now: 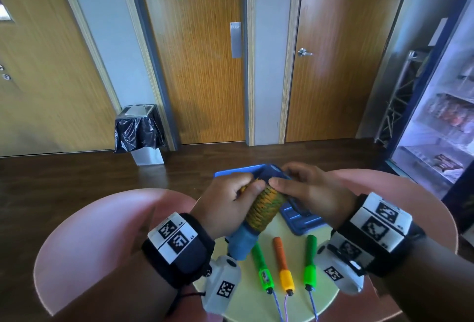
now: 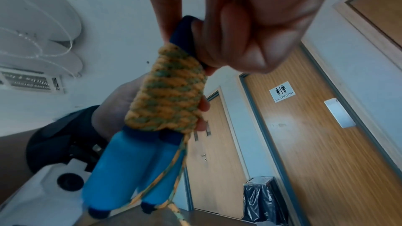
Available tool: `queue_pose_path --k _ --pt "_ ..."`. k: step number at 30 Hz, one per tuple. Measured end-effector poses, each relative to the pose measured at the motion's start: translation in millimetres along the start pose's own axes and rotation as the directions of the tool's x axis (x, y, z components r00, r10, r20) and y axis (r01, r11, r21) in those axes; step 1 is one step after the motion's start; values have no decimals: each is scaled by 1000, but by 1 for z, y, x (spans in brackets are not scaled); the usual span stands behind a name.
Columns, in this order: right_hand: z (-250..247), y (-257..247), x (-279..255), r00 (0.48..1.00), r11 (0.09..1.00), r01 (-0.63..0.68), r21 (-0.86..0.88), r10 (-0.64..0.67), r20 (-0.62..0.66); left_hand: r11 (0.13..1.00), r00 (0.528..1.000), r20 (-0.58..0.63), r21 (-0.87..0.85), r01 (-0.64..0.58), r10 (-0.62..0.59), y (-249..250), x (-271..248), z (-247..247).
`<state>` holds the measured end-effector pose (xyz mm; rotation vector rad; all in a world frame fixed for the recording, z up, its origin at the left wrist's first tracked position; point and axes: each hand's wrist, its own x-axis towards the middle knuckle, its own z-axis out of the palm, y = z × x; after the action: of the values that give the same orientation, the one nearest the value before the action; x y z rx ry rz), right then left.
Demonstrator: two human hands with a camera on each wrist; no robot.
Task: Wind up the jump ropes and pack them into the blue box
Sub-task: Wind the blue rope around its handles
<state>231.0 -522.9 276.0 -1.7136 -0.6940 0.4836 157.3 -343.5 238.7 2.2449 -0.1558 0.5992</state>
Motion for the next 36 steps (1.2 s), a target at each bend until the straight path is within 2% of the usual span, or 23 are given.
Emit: queue_pose_path --k 4,7,10,12,14,17,20,22,26,28,29,31,34,36 --pt "-13 25 -7 998 993 -24 114 31 -59 993 975 -185 -40 115 -121 15 22 39" --pt "-21 39 -13 988 925 -45 378 96 -118 980 963 -188 -85 180 -193 28 36 72" --pt "-46 51 -15 973 908 -24 419 118 -199 973 961 -167 -99 208 -223 42 48 102" --pt "-70 57 -20 969 949 7 314 72 -238 981 968 -157 -6 196 -194 48 56 116" --pt "-95 65 -26 966 990 47 131 -12 -260 976 983 -143 169 136 -112 52 64 126" --pt "-130 79 -31 959 990 19 -142 -59 -276 893 999 -53 450 35 -13 67 74 136" --pt "-165 96 -31 966 905 -77 -418 -37 -257 813 999 53 581 -36 6 89 79 149" --pt "-183 105 -33 972 816 -123 -565 -15 -234 823 996 84 566 -44 -4 98 85 158" --pt "-204 116 -40 972 644 -160 -748 -27 -232 848 993 114 530 -32 -34 107 90 171" --pt "-213 121 -44 974 608 -164 -777 -26 -226 833 991 128 551 -37 -41 109 89 177" --pt "-218 122 -46 976 622 -159 -767 -18 -217 831 990 129 556 -30 -50 110 88 181" --pt "-228 124 -49 982 706 -116 -698 -22 -186 853 989 113 521 20 -93 110 87 188" --pt "-233 122 -56 989 841 -33 -541 -50 -139 921 979 106 370 124 -175 106 82 198" --pt "-231 119 -64 991 931 -10 -366 -39 -129 954 969 144 253 161 -202 104 79 203"
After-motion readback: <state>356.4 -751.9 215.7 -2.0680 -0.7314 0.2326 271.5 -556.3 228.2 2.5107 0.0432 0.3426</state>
